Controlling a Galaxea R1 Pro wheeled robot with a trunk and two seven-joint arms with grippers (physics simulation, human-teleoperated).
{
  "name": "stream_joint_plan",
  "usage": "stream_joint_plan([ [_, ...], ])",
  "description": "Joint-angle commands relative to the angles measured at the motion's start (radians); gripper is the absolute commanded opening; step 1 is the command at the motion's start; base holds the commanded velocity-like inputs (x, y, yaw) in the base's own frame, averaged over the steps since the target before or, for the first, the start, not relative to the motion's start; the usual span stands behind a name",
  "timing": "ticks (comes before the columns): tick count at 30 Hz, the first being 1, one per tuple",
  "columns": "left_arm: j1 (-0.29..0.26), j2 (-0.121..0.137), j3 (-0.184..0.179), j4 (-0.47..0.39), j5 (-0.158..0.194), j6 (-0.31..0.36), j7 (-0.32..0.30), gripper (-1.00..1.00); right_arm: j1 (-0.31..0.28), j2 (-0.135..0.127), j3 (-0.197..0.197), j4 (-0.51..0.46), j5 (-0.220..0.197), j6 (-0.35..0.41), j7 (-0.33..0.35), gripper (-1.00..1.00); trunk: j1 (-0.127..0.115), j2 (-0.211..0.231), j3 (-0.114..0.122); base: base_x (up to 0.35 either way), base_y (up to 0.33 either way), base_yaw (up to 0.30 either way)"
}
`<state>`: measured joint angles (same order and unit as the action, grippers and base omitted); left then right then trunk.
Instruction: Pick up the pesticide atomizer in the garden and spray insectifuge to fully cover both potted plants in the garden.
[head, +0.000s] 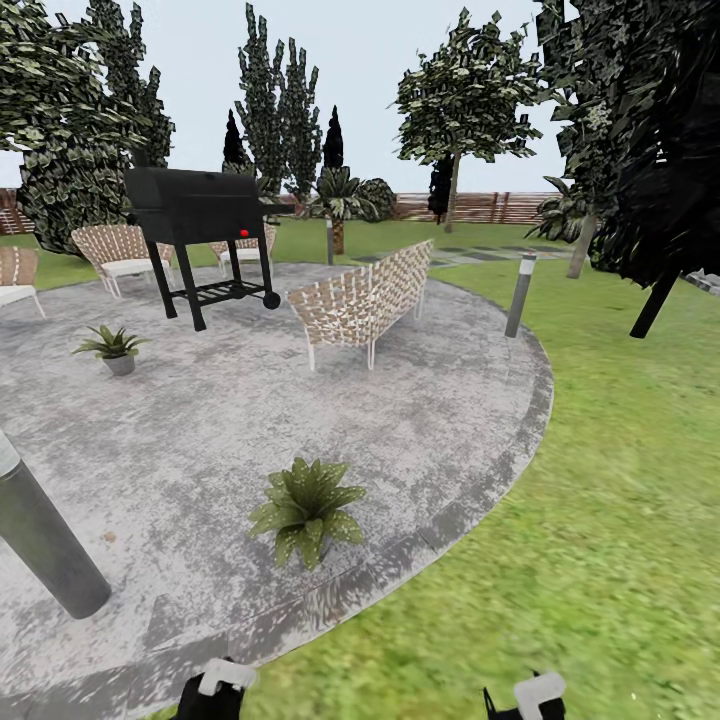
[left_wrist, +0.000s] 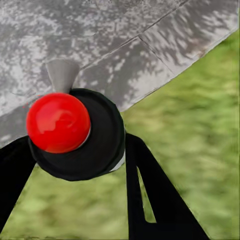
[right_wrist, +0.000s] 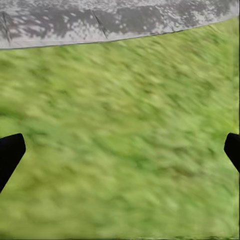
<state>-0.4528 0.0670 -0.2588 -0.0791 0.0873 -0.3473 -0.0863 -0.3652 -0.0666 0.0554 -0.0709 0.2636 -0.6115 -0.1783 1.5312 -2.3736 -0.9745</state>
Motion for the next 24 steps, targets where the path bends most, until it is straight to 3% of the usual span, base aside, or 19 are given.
stream_joint_plan([
  [1,0.002,0.002,-0.008,0.001,0.025,-0.011,0.016,-1.00,0.001,0.001,0.006,0.001,0.007,-0.001,-0.020,1.00,0.000,0.000,-0.001,0.000,0.000,0.000],
  [5,0.012,0.005,-0.011,0.002,0.082,-0.025,0.072,-1.00,0.004,0.008,0.008,0.002,-0.008,0.000,-0.030,1.00,0.000,0.000,-0.001,0.000,0.000,0.000],
  [9,0.014,0.005,-0.011,0.002,0.084,-0.025,0.074,-1.00,0.004,0.020,0.009,0.019,-0.008,0.003,-0.029,1.00,0.000,0.000,-0.001,0.000,0.000,0.000],
  [24,0.016,0.005,-0.010,0.001,0.086,-0.025,0.074,-1.00,0.017,0.021,0.009,0.046,-0.007,0.007,-0.029,1.00,0.000,0.000,-0.001,0.000,0.000,0.000],
])
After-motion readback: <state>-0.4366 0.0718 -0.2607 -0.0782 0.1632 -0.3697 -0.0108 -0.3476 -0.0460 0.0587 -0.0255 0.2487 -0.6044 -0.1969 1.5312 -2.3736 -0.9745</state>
